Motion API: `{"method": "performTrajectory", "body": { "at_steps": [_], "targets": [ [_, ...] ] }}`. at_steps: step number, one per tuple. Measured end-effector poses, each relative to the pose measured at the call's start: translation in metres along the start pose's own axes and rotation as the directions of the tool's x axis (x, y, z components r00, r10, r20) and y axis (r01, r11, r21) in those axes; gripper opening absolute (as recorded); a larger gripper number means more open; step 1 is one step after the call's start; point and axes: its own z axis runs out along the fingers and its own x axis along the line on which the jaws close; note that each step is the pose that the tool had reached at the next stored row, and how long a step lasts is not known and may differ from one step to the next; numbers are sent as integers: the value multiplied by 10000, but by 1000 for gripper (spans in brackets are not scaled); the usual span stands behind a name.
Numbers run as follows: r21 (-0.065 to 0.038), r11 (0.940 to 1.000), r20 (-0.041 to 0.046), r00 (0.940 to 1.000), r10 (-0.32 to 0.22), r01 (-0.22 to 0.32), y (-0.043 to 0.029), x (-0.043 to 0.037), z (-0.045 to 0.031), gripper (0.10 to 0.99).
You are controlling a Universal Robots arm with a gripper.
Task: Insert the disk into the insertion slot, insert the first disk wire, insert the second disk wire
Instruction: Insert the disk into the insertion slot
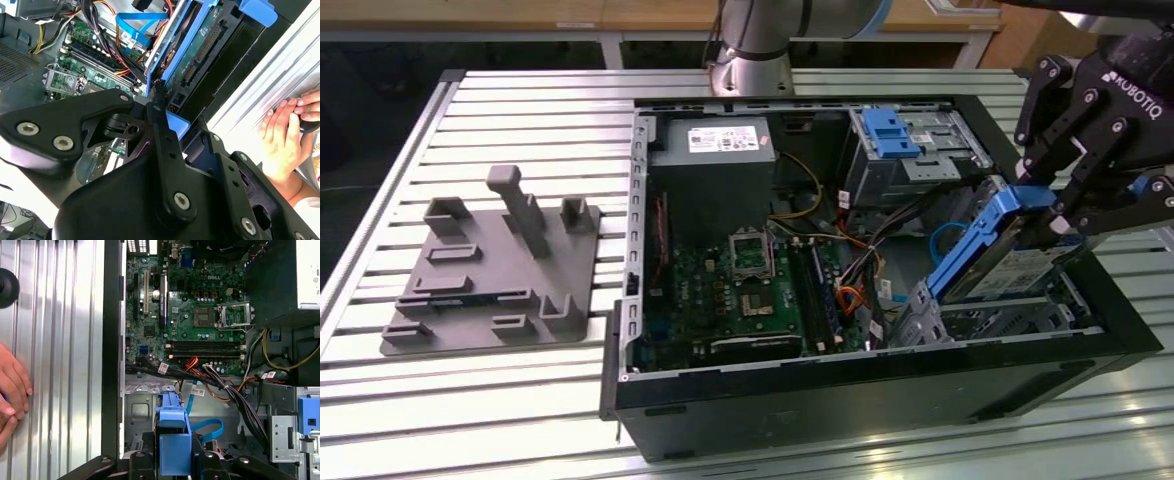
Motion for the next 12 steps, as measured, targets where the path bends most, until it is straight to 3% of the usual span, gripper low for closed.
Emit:
{"method": "performTrajectory", "body": {
  "at_steps": [12],
  "targets": [
    [-16, 10000, -1, 10000, 23, -23, -24, 18, 216, 373]
  ]
}}
